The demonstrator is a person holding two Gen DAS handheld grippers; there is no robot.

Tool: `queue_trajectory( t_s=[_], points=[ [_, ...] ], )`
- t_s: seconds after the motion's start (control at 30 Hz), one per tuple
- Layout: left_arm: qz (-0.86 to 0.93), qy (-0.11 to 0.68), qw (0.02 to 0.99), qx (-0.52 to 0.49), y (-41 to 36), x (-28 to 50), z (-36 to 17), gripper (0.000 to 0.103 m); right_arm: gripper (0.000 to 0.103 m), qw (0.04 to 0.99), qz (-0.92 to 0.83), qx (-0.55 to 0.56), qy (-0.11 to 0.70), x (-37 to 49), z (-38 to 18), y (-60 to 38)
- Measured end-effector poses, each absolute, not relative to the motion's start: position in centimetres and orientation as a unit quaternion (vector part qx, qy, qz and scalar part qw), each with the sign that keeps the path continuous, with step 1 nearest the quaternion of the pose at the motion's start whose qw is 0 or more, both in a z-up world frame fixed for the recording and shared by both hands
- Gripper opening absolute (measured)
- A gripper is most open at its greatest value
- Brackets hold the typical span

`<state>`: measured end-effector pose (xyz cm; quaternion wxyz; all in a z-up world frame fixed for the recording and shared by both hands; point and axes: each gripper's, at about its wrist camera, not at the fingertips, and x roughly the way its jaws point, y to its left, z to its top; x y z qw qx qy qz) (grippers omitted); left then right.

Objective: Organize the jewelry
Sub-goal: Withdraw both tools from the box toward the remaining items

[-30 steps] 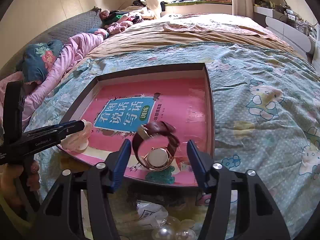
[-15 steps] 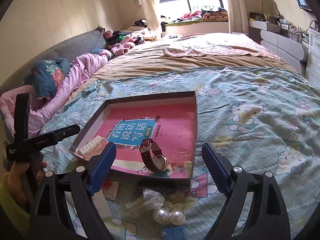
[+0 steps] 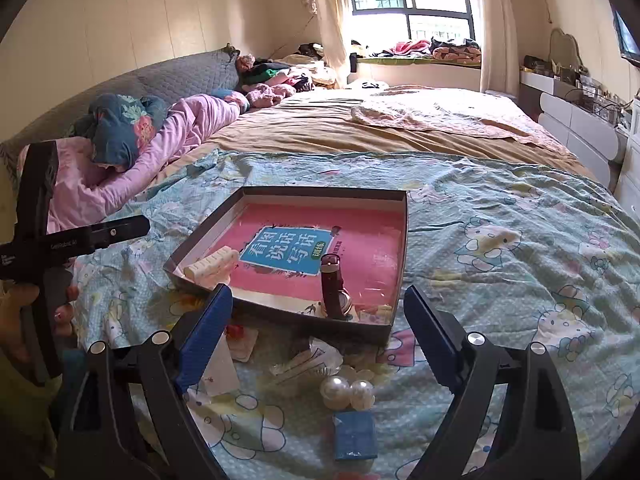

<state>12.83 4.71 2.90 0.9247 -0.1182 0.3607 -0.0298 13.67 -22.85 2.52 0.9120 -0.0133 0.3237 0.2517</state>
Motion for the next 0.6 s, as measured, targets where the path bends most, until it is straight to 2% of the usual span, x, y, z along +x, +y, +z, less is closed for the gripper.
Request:
queue_trajectory(
  t_s=[0.6],
  points=[
    [-0.047,0.400,0.911,-0.089,3.5,9.3,-0.1,0.093,0.087,0.890,0.276,-0.070,0.356,10.7,0.0,-20.6]
  ],
)
